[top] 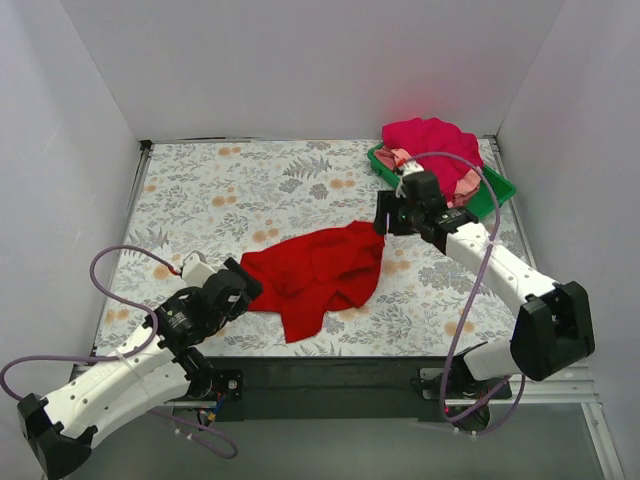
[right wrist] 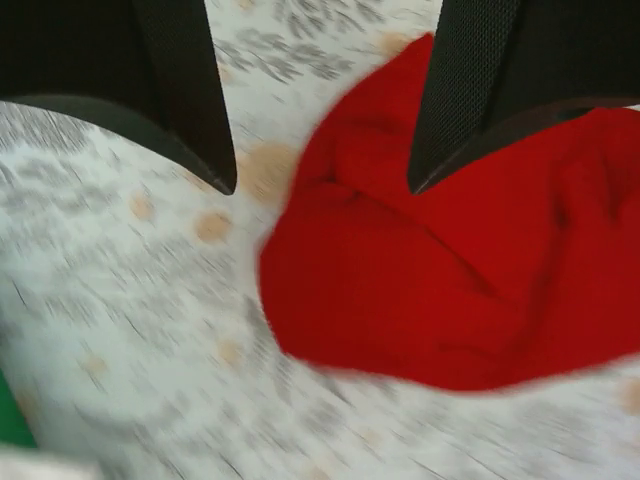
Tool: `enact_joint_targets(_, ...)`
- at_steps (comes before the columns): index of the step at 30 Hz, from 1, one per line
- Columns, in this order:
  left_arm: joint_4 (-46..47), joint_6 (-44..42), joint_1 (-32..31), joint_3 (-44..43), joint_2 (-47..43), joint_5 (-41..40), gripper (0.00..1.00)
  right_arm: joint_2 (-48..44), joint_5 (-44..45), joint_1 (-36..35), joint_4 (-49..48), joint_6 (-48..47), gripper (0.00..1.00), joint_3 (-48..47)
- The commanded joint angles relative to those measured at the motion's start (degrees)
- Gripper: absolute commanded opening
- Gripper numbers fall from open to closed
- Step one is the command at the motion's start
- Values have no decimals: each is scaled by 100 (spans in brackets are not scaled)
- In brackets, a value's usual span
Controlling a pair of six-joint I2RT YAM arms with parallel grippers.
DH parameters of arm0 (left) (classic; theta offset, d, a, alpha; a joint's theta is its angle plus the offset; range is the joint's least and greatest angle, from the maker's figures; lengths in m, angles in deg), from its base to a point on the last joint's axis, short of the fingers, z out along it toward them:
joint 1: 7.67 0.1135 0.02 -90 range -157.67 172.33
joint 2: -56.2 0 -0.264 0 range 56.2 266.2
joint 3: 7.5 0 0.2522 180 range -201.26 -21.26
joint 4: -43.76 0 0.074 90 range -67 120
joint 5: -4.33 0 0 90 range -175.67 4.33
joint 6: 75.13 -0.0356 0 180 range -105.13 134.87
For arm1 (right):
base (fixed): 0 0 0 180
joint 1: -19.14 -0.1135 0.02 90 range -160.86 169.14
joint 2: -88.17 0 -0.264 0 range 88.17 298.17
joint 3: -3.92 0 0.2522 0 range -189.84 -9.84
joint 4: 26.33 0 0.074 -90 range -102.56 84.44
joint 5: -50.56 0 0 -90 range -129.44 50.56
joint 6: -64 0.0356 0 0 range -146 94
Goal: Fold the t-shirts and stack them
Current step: Move the tshirt to the center of the board, then flatten the tshirt out
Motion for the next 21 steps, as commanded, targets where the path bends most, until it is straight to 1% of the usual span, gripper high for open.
enact_joint_targets(1,-466,432,30,-210,141,-112,98,-203,850,458,106,608,78,568)
enact_joint_targets(2,-519,423,30,-288,203,-33,98,-247,1050,476,360,608,89,639)
enact_joint_targets(4,-563,476,30,-272,247,-15,98,-553,1079,476,424,503,90,885)
enact_joint_targets(7,-440,608,30,-70,221,38,98,-1195,851,459,284,301,92,1201)
enact_joint_targets(9,-388,686,30,27,238,47,98,-1711,404,371,-22,152,98,1438)
enact_joint_targets(10,-396,730,30,45,264,21,98,-1854,245,275,-172,81,98,1692)
enact_joint_targets(11,-440,818,30,62,300,-5,98,-1977,-35,4,-278,-6,98,1816)
enact_joint_targets(12,-405,836,30,97,317,-6,98,-2135,-116,-155,-462,-42,98,1922)
enact_joint_targets(13,-388,828,30,124,378,3,98,-2180,-125,-348,-525,-42,98,2088)
enact_joint_targets(14,-361,836,38,150,414,3,98,-2189,-134,-767,-577,-42,98,2142)
enact_joint_targets(16,-422,958,47,150,502,-58,98,-2128,-91,-1252,-770,36,98,2221)
enact_joint_targets(17,-449,985,56,142,511,-67,98,-2067,127,-1908,-876,19,98,2256)
enact_joint_targets(19,-423,995,74,124,485,-67,98,-1743,479,-2614,-1113,-16,98,2222)
enact_joint_targets(20,-388,977,91,141,476,-76,98,-1567,742,-3270,-1175,-42,98,2065)
enact_joint_targets(21,-300,960,100,159,476,-67,98,-1130,875,-3555,-1202,-42,98,1950)
